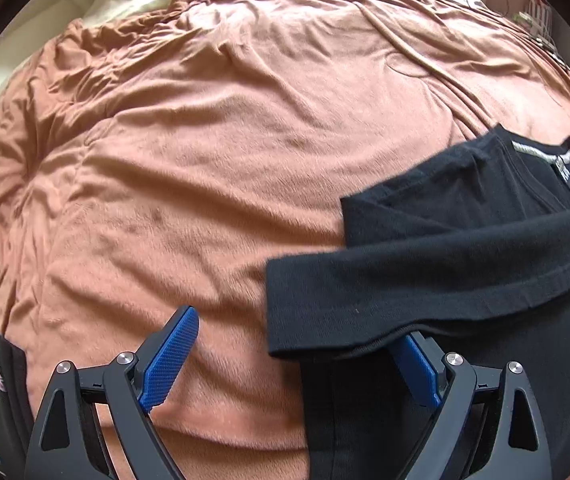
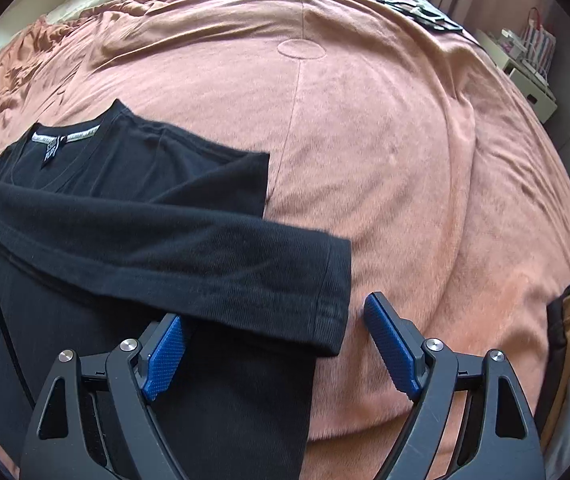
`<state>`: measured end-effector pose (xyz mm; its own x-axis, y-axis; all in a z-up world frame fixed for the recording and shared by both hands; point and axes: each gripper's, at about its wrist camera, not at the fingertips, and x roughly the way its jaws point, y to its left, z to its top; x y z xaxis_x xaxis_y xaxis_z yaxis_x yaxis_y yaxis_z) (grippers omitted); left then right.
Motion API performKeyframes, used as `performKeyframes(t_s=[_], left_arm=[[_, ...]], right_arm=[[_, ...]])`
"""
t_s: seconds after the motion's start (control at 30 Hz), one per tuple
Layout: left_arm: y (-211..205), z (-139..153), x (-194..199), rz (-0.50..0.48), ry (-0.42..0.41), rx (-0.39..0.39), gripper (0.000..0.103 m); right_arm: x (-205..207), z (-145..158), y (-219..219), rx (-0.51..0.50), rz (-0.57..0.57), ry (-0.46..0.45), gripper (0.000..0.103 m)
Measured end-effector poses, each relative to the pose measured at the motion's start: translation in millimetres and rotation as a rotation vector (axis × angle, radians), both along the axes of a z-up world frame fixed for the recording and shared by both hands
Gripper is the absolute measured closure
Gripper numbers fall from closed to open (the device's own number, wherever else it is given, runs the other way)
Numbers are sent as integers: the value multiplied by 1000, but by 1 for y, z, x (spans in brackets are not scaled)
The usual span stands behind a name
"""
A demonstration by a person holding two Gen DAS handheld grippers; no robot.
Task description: Fold small clothes
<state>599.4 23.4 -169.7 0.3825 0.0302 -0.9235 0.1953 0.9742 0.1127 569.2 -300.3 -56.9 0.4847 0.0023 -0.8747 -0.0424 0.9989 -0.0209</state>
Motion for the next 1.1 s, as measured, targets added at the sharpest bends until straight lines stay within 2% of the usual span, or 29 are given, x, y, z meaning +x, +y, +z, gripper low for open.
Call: performKeyframes(t_s=[0.2,0.4,0.5,0.57,0.6,0.7,0.9,1.0,1.1], left_arm=[[-4,-2,20,26,-10,1,10],[-9,2,35,45,-30,-45,27],[-10,6,41,55,-41,-85,46],[-8,9,44,91,-52,-76,72],[-6,10,45,111,-49,-80,73],[0,9,49,108,-21,-168,73],[7,4,49,124,4,-211,73],[7,0,53,124,10,-213,73],[6,-3,56,123,4,-219,74]], right_arm=[[24,4,1,-28,-39,-29,20],[50,3,-5,-28,-89,-58,20],[59,2,-10,-14,-124,-67,20],[61,2,-15,5,-148,-76,22],[61,3,-17,18,-152,-77,24],[57,5,-22,106,-134,-70,31],[43,7,-47,251,-130,-77,36],[33,16,-64,319,-138,-124,36],[26,14,-68,318,-118,-113,36]])
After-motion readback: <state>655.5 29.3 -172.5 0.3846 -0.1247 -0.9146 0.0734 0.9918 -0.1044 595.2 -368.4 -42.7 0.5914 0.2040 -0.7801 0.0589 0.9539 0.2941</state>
